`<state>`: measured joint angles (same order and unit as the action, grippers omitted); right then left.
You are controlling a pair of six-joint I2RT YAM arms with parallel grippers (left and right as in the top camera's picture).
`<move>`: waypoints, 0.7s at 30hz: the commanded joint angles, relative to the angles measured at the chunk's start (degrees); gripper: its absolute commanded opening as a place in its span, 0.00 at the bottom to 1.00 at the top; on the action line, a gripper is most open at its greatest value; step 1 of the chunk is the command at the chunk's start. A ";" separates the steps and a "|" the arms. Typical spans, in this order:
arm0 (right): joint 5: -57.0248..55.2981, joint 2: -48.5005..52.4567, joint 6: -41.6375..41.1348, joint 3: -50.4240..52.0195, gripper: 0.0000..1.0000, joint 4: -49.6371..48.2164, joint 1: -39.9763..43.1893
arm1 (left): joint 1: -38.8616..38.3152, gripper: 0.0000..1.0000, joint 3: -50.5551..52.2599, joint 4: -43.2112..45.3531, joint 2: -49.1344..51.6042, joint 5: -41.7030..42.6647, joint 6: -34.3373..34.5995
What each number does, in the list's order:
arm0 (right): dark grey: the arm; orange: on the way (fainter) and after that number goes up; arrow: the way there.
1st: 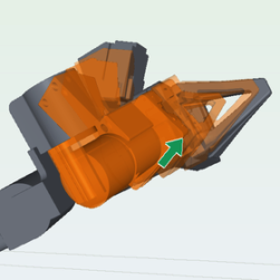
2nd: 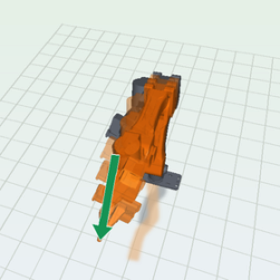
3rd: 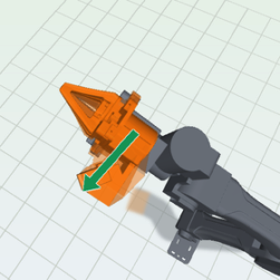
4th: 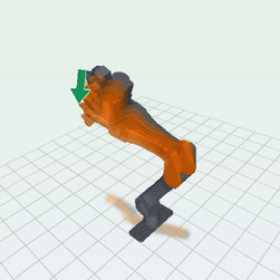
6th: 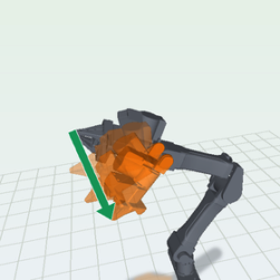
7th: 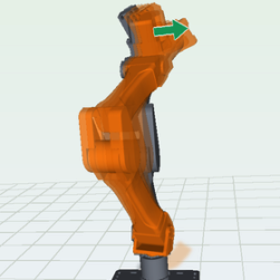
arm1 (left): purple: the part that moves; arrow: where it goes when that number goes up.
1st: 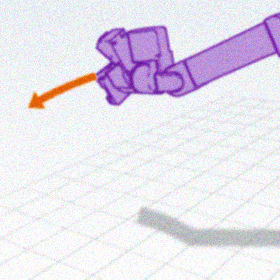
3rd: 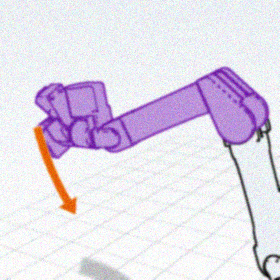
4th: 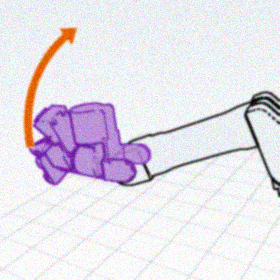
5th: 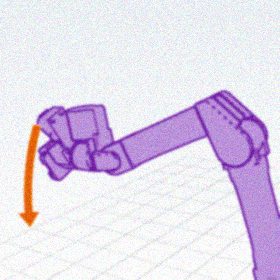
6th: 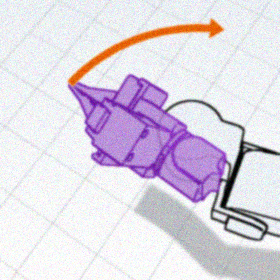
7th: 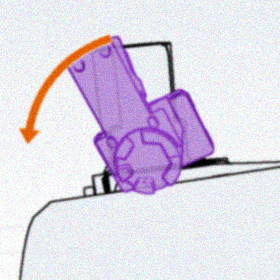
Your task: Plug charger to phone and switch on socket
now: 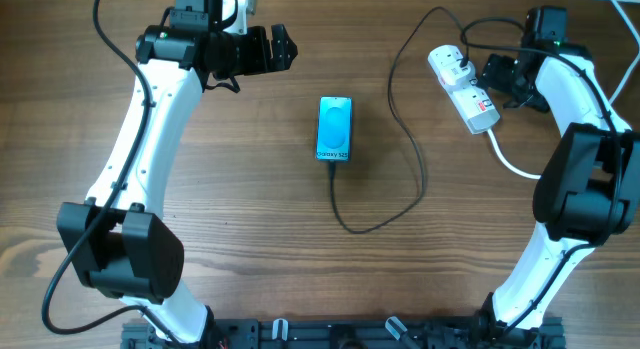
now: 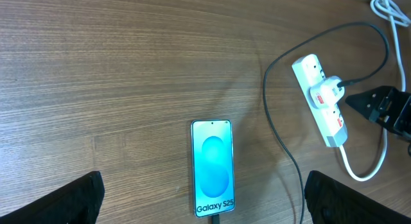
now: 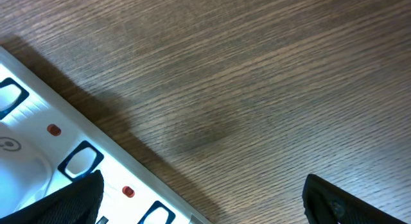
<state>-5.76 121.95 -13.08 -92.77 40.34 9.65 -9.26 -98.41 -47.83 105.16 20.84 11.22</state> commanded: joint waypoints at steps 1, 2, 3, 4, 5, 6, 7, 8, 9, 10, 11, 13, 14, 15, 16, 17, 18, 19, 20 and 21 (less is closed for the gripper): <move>4.37 1.60 0.98 0.61 1.00 -1.25 -0.09 | -0.11 1.00 0.11 0.00 0.52 -0.37 -0.52; 4.61 1.60 0.81 0.61 1.00 -1.60 -0.09 | -0.11 1.00 0.11 0.02 0.52 -0.37 -0.50; 4.55 1.62 0.50 0.61 1.00 -1.99 -0.09 | -0.11 1.00 0.11 0.02 0.52 -0.37 -0.52; 4.55 1.62 0.39 0.61 0.99 -2.36 -0.09 | -0.11 1.00 0.11 0.02 0.52 -0.37 -0.52; 4.37 1.62 -0.11 0.61 1.00 -2.91 -0.09 | -0.11 1.00 0.11 0.00 0.52 -0.37 -0.50; 3.93 1.62 -0.61 0.61 1.00 -3.32 -0.07 | -0.11 1.00 0.11 0.02 0.52 -0.37 -0.52; 3.52 1.62 -0.61 0.61 1.00 -3.65 -0.07 | -0.11 1.00 0.11 0.02 0.52 -0.37 -0.52; 1.92 1.75 -0.63 0.61 1.00 -4.37 -0.07 | -0.11 1.00 0.11 0.02 0.52 -0.37 -0.50; 1.42 1.84 -0.61 0.61 0.99 -4.68 -0.09 | -0.11 1.00 0.11 0.02 0.52 -0.35 -0.50; 1.27 2.08 -0.61 0.61 1.00 -5.03 -0.07 | -0.11 1.00 0.11 0.02 0.52 -0.37 -0.50; 1.27 2.36 -0.57 0.61 1.00 -5.18 -0.07 | -0.11 1.00 0.11 0.02 0.52 -0.37 -0.50; 1.29 2.97 -0.55 0.61 1.00 -5.33 -0.07 | -0.11 1.00 0.11 0.02 0.52 -0.37 -0.50; 1.29 3.28 -0.59 0.61 0.99 -5.35 -0.07 | -0.11 1.00 0.11 0.02 0.52 -0.37 -0.52; 1.29 3.69 -0.59 0.61 1.00 -5.33 -0.07 | -0.11 1.00 0.11 0.02 0.52 -0.37 -0.52; 1.31 4.15 -0.59 0.61 1.00 -5.33 -0.07 | -0.11 1.00 0.11 0.02 0.52 -0.37 -0.50; 1.33 4.46 -0.61 0.61 0.99 -5.31 -0.07 | -0.11 1.00 0.11 0.02 0.52 -0.37 -0.52; 1.36 5.01 -0.61 0.61 1.00 -5.33 -0.07 | -0.11 1.00 0.11 0.02 0.52 -0.35 -0.52; 1.73 5.35 -0.61 0.61 1.00 -5.33 -0.07 | -0.11 1.00 0.11 0.02 0.52 -0.37 -0.52; 2.49 5.55 -0.52 0.61 1.00 -5.31 -0.07 | -0.11 1.00 0.11 0.02 0.52 -0.37 -0.52; 3.28 5.62 -0.44 0.61 1.00 -5.31 -0.07 | -0.11 1.00 0.11 0.02 0.52 -0.37 -0.52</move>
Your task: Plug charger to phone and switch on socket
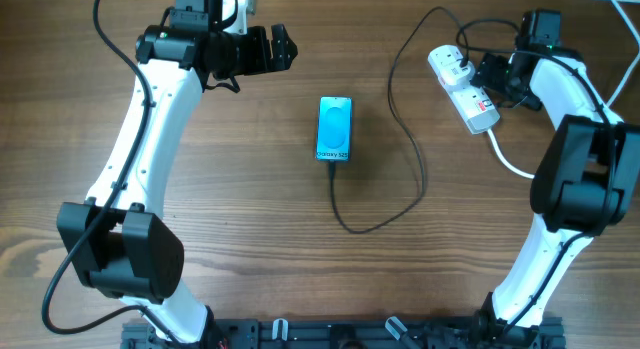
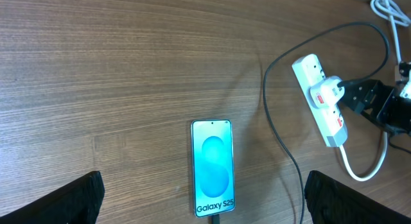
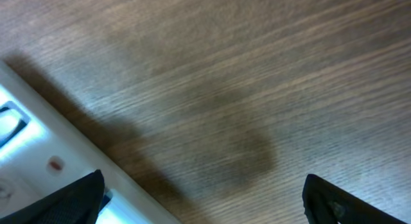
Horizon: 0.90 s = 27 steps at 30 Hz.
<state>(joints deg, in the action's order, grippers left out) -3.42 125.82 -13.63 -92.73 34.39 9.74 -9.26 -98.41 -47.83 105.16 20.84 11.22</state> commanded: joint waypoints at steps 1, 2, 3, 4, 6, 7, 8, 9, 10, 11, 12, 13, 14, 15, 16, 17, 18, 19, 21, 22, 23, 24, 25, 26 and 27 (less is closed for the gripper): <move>1.38 1.75 0.13 0.57 1.00 0.63 -0.15 | -0.11 1.00 0.11 0.02 0.52 -0.37 -0.52; 1.95 1.75 0.11 0.57 1.00 0.61 -0.15 | -0.11 1.00 0.11 0.02 0.52 -0.37 -0.52; 2.54 1.75 0.11 0.57 1.00 0.61 -0.15 | -0.11 1.00 0.11 0.02 0.52 -0.37 -0.50; 3.15 1.75 0.15 0.57 1.00 0.63 -0.15 | -0.11 1.00 0.11 0.02 0.52 -0.37 -0.52; 4.04 1.75 0.13 0.57 1.00 0.85 -0.17 | -0.11 1.00 0.11 0.02 0.52 -0.37 -0.50; 5.11 1.75 0.15 0.57 1.00 0.98 -0.17 | -0.11 1.00 0.11 0.02 0.52 -0.37 -0.50; 6.38 1.75 0.17 0.57 1.00 1.14 -0.17 | -0.11 1.00 0.11 0.02 0.52 -0.37 -0.52; 7.41 1.75 0.20 0.57 1.00 1.29 -0.17 | -0.11 1.00 0.11 0.02 0.52 -0.37 -0.50; 8.20 1.75 0.15 0.57 1.00 1.46 -0.17 | -0.11 1.00 0.11 0.02 0.52 -0.37 -0.52; 8.81 1.75 0.13 0.57 1.00 1.62 -0.17 | -0.11 1.00 0.11 0.02 0.52 -0.37 -0.50; 9.16 1.75 0.17 0.57 1.00 1.68 -0.17 | -0.11 1.00 0.11 0.02 0.52 -0.37 -0.50; 9.53 1.75 0.15 0.57 1.00 1.90 -0.17 | -0.11 1.00 0.11 0.02 0.52 -0.37 -0.50; 9.51 1.75 0.15 0.57 1.00 2.32 -0.17 | -0.11 1.00 0.11 0.00 0.52 -0.37 -0.50; 9.51 1.75 0.13 0.57 1.00 2.67 -0.17 | -0.11 1.00 0.11 0.02 0.52 -0.37 -0.52; 9.51 1.75 0.13 0.57 1.00 3.08 -0.17 | -0.11 1.00 0.11 0.02 0.52 -0.37 -0.52; 9.51 1.75 0.17 0.57 1.00 3.43 -0.17 | -0.11 1.00 0.11 0.02 0.52 -0.37 -0.52; 9.51 1.75 0.13 0.57 1.00 3.74 -0.17 | -0.11 1.00 0.11 0.02 0.52 -0.37 -0.50; 9.51 1.75 0.13 0.57 1.00 3.89 -0.17 | -0.11 1.00 0.11 0.02 0.52 -0.37 -0.52; 9.53 1.75 0.13 0.57 1.00 4.15 -0.17 | -0.11 1.00 0.11 0.02 0.52 -0.37 -0.50; 9.51 1.75 0.11 0.57 1.00 4.24 -0.17 | -0.11 1.00 0.11 0.02 0.52 -0.37 -0.50; 9.53 1.75 0.11 0.57 1.00 4.42 -0.17 | -0.11 1.00 0.11 0.02 0.52 -0.37 -0.52; 9.53 1.75 0.11 0.57 1.00 4.50 -0.17 | -0.11 1.00 0.11 0.00 0.52 -0.37 -0.50; 9.53 1.75 0.11 0.57 1.00 4.59 -0.17 | -0.11 1.00 0.11 0.02 0.52 -0.37 -0.50; 9.51 1.75 0.11 0.57 1.00 4.70 -0.17 | -0.11 1.00 0.11 0.02 0.52 -0.37 -0.52; 9.51 1.75 0.11 0.57 1.00 4.79 -0.17 | -0.11 1.00 0.11 0.02 0.52 -0.37 -0.50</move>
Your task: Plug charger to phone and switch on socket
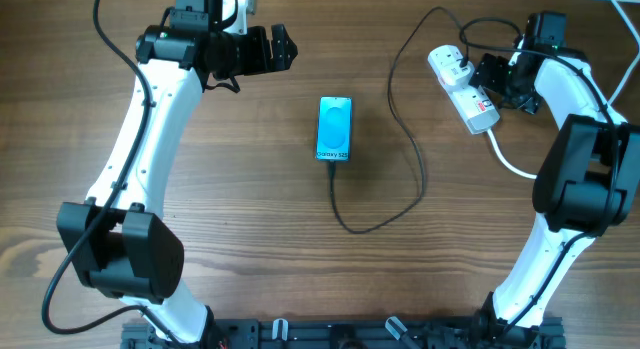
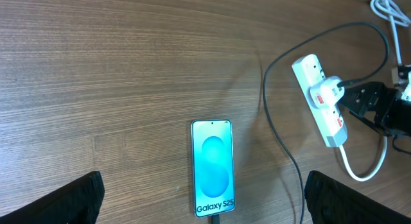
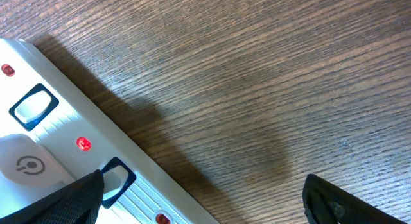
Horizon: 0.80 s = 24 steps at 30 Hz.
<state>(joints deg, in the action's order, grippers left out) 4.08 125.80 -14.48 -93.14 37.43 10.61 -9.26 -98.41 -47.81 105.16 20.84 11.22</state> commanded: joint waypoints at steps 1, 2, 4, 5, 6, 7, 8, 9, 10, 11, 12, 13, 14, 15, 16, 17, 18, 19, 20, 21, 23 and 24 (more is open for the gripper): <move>2.01 1.60 0.83 0.92 1.00 2.14 -1.03 | -0.11 1.00 0.11 0.00 0.52 -0.37 -0.52; 2.01 1.22 0.33 0.90 1.00 2.58 -0.98 | -0.11 1.00 0.11 -0.02 0.52 -0.37 -0.52; 2.01 -0.22 -1.84 0.90 1.00 3.48 -0.87 | -0.11 1.00 0.11 0.00 0.52 -0.35 -0.52; 1.99 -1.33 -3.13 0.90 1.00 3.89 -0.87 | -0.11 1.00 0.11 0.00 0.52 -0.37 -0.50; 2.01 -3.02 -4.46 0.90 1.00 4.39 -0.87 | -0.11 1.00 0.11 0.00 0.52 -0.37 -0.50; 1.99 -5.03 -5.53 0.90 1.00 4.98 -0.87 | -0.11 1.00 0.11 -0.02 0.52 -0.37 -0.50; 1.99 -6.91 -5.70 0.90 1.00 5.38 -0.87 | -0.11 1.00 0.11 0.00 0.52 -0.37 -0.52; 1.99 -8.90 -5.73 0.90 1.00 5.86 -0.87 | -0.11 1.00 0.11 0.00 0.52 -0.37 -0.52; 1.77 -11.50 -5.73 0.90 1.00 6.80 -0.87 | -0.11 1.00 0.11 0.00 0.52 -0.37 -0.50; 1.75 -13.75 -5.73 0.90 1.00 7.85 -0.87 | -0.11 1.00 0.11 -0.02 0.52 -0.37 -0.52; 1.75 -16.06 -5.97 0.92 1.00 9.14 -0.87 | -0.11 1.00 0.11 0.00 0.52 -0.37 -0.50; 1.33 -18.40 -6.73 0.92 1.00 10.73 -0.87 | -0.11 1.00 0.11 0.00 0.52 -0.35 -0.52; 0.87 -20.90 -6.97 0.92 1.00 12.66 -0.90 | -0.11 1.00 0.11 0.00 0.52 -0.37 -0.52; 0.72 -23.63 -6.71 0.92 1.00 15.04 -0.90 | -0.11 1.00 0.11 -0.02 0.52 -0.37 -0.52; 0.42 -26.03 -6.73 0.94 1.00 17.31 -0.90 | -0.11 1.00 0.11 0.00 0.52 -0.37 -0.52; -0.07 -28.20 -6.71 1.05 1.00 19.26 -0.96 | -0.11 1.00 0.11 0.00 0.52 -0.37 -0.50; -0.17 -30.29 -6.56 1.27 1.00 20.76 -1.09 | -0.11 1.00 0.11 -0.02 0.52 -0.37 -0.52; -0.17 -32.11 -6.54 1.77 1.00 21.59 -1.33 | -0.11 1.00 0.11 0.00 0.52 -0.37 -0.52; -0.20 -36.13 -6.47 3.58 1.00 22.27 -2.12 | -0.11 1.00 0.11 -0.02 0.52 -0.37 -0.52; -0.20 -39.63 -6.40 5.75 1.00 22.23 -3.06 | -0.11 1.00 0.11 0.00 0.52 -0.37 -0.52; -0.22 -44.89 -6.54 9.64 1.00 21.97 -4.85 | -0.11 1.00 0.11 -0.02 0.52 -0.37 -0.52; -0.17 -48.81 -6.78 12.85 1.00 21.55 -6.36 | -0.11 1.00 0.11 0.00 0.52 -0.37 -0.52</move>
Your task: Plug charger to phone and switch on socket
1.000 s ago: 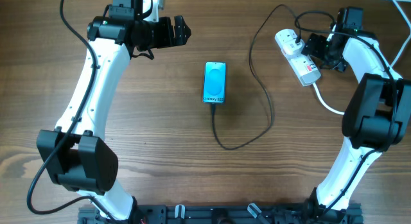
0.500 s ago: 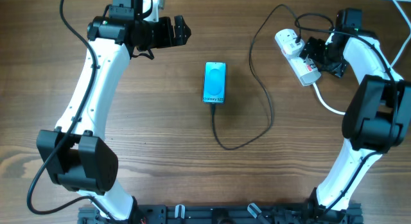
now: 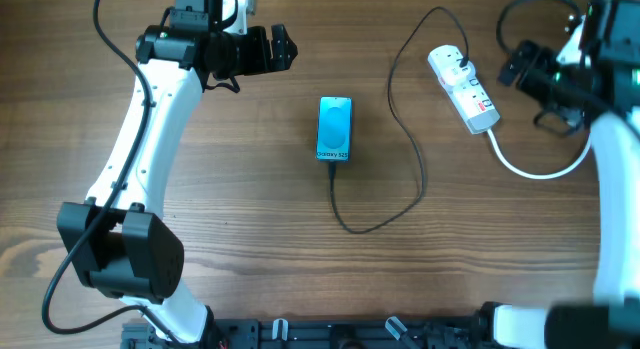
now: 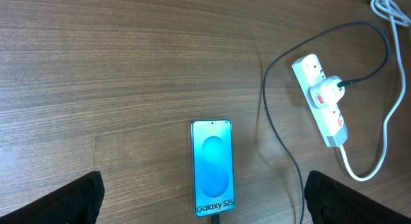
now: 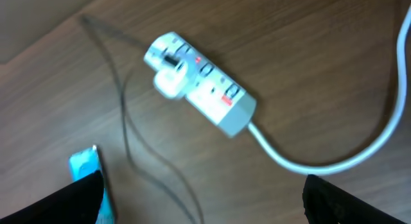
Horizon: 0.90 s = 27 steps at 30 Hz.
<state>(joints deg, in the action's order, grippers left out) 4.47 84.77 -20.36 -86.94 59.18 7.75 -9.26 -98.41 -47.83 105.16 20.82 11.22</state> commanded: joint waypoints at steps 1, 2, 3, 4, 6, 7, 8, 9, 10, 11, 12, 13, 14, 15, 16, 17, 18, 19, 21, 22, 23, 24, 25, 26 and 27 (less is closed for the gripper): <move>-0.57 -11.58 -1.84 9.73 1.00 -0.46 -5.07 | -0.11 1.00 0.11 0.02 0.52 -0.35 -0.52; -0.57 -14.58 -2.84 12.09 1.00 -0.55 -6.38 | -0.11 1.00 0.11 0.02 0.52 -0.35 -0.52; -0.52 -17.38 -3.93 14.25 1.00 -0.52 -7.63 | -0.11 1.00 0.11 0.02 0.52 -0.35 -0.52; -0.50 -20.09 -4.74 16.22 1.00 -0.20 -8.83 | -0.11 1.00 0.11 0.02 0.52 -0.35 -0.50; -0.26 -24.90 -8.15 19.30 0.99 2.40 -10.78 | -0.11 1.00 0.11 0.02 0.52 -0.35 -0.50; 0.24 -26.47 -10.25 20.11 1.00 4.24 -11.28 | -0.11 1.00 0.11 0.02 0.52 -0.35 -0.50; 0.81 -27.85 -13.90 20.55 1.00 6.86 -11.50 | -0.11 1.00 0.11 0.02 0.52 -0.35 -0.52; 0.76 -28.50 -16.46 20.63 1.00 8.33 -11.50 | -0.11 1.00 0.11 0.00 0.52 -0.35 -0.50; 0.72 -29.33 -19.89 20.63 1.00 10.29 -11.50 | -0.11 1.00 0.11 0.02 0.52 -0.35 -0.50; 0.74 -29.68 -21.46 20.63 1.00 10.91 -11.50 | -0.11 1.00 0.11 0.00 0.52 -0.35 -0.50; 0.74 -30.14 -23.58 20.63 1.00 11.19 -11.50 | -0.11 1.00 0.11 0.02 0.52 -0.35 -0.50; 0.72 -30.21 -24.24 20.63 1.00 11.04 -11.50 | -0.11 1.00 0.11 0.02 0.52 -0.35 -0.50; 0.72 -30.14 -24.87 20.63 1.00 11.04 -11.50 | -0.11 1.00 0.11 0.02 0.52 -0.35 -0.52; 0.72 -29.77 -24.76 20.63 1.00 10.99 -11.50 | -0.11 1.00 0.11 0.02 0.52 -0.35 -0.52; 0.74 -29.05 -24.63 20.63 1.00 11.39 -11.50 | -0.11 1.00 0.11 0.02 0.52 -0.35 -0.52; 0.72 -28.72 -24.65 20.63 1.00 11.39 -11.50 | -0.11 1.00 0.11 0.02 0.52 -0.35 -0.50; 0.26 -28.22 -24.63 20.63 1.00 11.39 -11.50 | -0.11 1.00 0.11 0.02 0.52 -0.35 -0.50; 0.20 -27.82 -24.59 20.63 1.00 11.39 -11.50 | -0.11 1.00 0.11 0.02 0.52 -0.35 -0.50; -0.42 -26.75 -23.85 20.63 1.00 10.64 -11.50 | -0.11 1.00 0.11 0.02 0.52 -0.35 -0.52; -0.28 -26.08 -21.35 20.63 1.00 9.29 -11.50 | -0.11 1.00 0.11 0.02 0.52 -0.35 -0.52; 0.68 -25.27 -17.25 20.63 1.00 7.15 -11.50 | -0.11 1.00 0.11 0.02 0.52 -0.35 -0.52; 1.36 -24.72 -14.47 20.63 1.00 5.62 -11.50 | -0.11 1.00 0.11 0.02 0.52 -0.35 -0.52; 2.05 -24.26 -11.93 20.68 1.00 4.24 -11.50 | -0.11 1.00 0.11 0.00 0.52 -0.35 -0.50; 2.78 -23.89 -9.16 20.70 1.00 2.71 -11.50 | -0.11 1.00 0.11 0.02 0.52 -0.35 -0.52; 3.15 -24.15 -6.64 20.92 1.00 0.96 -11.50 | -0.11 1.00 0.11 0.02 0.52 -0.35 -0.50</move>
<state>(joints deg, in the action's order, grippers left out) 5.48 60.23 -36.95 -66.76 63.13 -3.51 -9.26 -98.41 -47.83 105.16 20.82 11.22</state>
